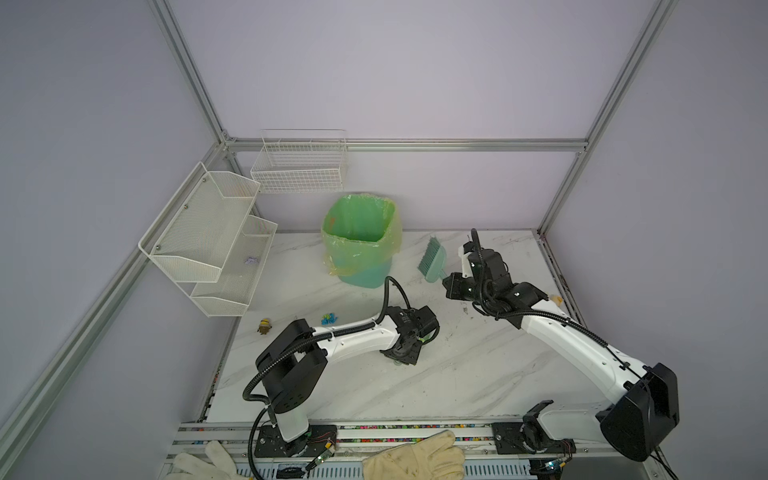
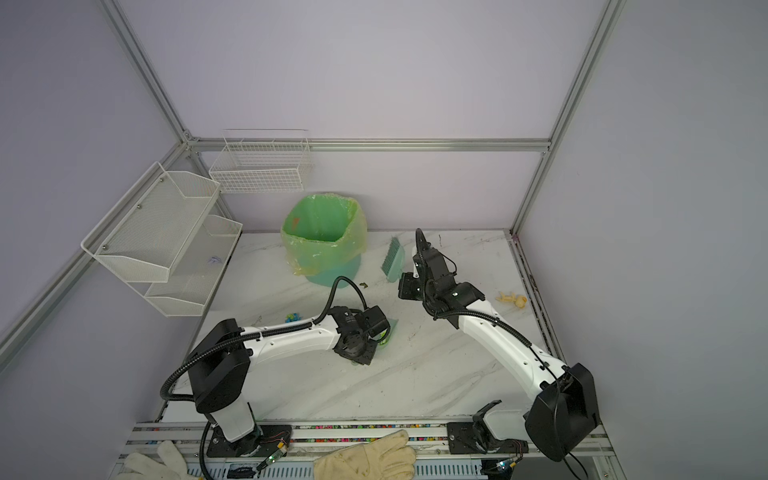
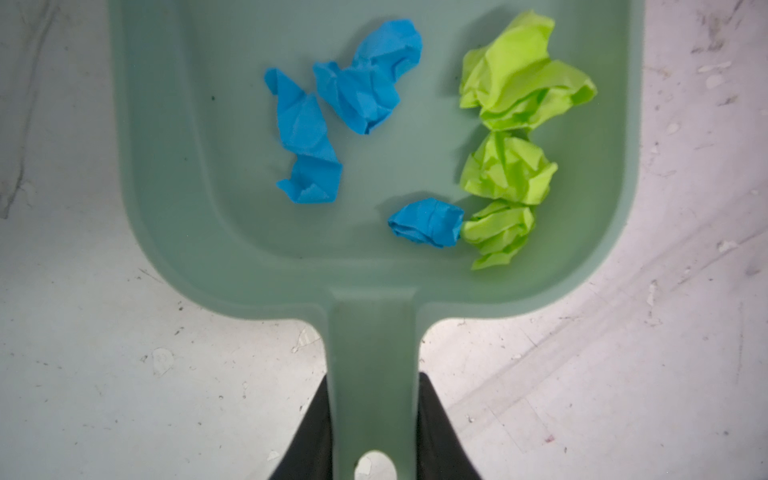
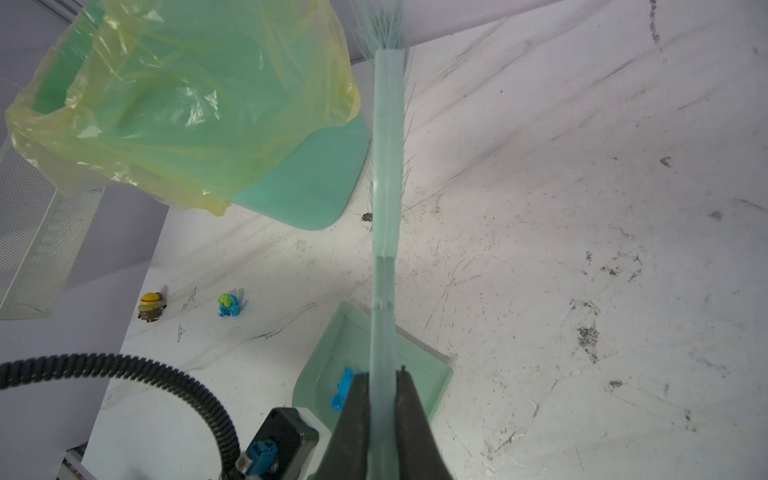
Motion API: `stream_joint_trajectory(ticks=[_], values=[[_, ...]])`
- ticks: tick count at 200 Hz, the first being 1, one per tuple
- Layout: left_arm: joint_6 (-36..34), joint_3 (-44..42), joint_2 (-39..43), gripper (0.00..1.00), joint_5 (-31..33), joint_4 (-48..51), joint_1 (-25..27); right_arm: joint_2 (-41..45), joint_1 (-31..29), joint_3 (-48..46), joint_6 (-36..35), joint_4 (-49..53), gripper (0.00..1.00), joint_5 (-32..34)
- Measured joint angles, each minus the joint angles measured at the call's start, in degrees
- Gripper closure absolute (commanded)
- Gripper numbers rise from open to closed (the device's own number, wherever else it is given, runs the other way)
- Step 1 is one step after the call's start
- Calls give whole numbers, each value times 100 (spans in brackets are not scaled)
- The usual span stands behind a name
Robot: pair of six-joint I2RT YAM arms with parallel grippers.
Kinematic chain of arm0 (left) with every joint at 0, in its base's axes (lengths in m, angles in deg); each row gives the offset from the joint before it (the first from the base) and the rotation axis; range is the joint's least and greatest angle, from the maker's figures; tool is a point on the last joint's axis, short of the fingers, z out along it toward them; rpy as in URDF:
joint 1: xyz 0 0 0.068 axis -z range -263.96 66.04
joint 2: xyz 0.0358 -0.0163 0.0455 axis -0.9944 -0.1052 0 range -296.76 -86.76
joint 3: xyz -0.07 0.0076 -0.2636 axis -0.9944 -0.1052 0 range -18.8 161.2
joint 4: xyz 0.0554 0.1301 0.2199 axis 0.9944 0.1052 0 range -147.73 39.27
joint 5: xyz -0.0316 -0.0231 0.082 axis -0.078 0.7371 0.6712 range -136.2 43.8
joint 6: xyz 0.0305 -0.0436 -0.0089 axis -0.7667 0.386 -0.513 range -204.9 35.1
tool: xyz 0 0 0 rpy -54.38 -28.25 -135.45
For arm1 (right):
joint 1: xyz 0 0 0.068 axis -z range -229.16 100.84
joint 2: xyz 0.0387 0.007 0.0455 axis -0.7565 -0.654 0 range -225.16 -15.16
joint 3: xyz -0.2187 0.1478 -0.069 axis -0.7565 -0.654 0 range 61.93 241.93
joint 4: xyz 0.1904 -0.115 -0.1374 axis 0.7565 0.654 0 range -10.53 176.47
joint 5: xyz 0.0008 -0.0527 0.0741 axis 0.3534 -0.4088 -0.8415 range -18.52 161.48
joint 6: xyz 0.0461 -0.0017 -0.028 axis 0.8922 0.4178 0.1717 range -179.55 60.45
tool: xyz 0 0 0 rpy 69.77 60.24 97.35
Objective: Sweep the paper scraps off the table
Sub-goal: 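Lift the loaded dustpan toward the green bin while the right gripper raises the brush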
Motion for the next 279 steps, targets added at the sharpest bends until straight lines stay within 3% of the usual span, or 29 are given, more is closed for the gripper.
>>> stream_joint_trajectory(ticks=[63,153,279], values=[[232,0,660,100,170,4,-2,-33,236,-153,20,-348,100,9],[190,361,817,100,310,251,-24,-122,614,-151,39,-616,100,85],[-273,2052,898,100,365,702,-160,11,894,-496,39,-721,100,-140]])
